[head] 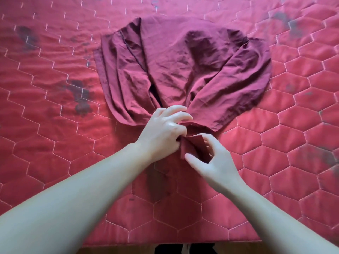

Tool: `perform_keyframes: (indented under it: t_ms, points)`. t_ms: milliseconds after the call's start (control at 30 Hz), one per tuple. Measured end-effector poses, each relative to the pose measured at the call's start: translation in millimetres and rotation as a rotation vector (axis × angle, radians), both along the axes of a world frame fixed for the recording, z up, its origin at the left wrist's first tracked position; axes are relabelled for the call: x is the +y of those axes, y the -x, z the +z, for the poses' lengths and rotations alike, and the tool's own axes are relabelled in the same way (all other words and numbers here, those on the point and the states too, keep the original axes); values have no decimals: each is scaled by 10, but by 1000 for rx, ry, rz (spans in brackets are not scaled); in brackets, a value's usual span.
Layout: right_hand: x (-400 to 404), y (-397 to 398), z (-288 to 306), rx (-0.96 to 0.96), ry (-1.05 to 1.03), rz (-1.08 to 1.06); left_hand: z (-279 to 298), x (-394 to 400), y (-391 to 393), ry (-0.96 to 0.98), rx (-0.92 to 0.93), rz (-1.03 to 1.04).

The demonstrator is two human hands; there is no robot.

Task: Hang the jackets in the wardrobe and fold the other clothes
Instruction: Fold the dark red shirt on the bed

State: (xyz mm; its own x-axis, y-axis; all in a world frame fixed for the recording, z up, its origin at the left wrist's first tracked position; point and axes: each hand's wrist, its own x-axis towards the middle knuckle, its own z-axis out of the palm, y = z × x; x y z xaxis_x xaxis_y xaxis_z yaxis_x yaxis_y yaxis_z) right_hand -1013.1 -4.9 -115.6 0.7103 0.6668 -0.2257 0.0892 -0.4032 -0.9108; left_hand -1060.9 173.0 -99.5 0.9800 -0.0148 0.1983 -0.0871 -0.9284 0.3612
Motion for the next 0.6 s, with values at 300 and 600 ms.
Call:
perform_keyframes:
  t_ms: [300,600]
  points:
    - [-331,-287,-292,-209,421,-139,228,45,-121,251,-23,130]
    - [-13,-1744,2111,-299,29,-155,2035,563,-630,457,-12,353]
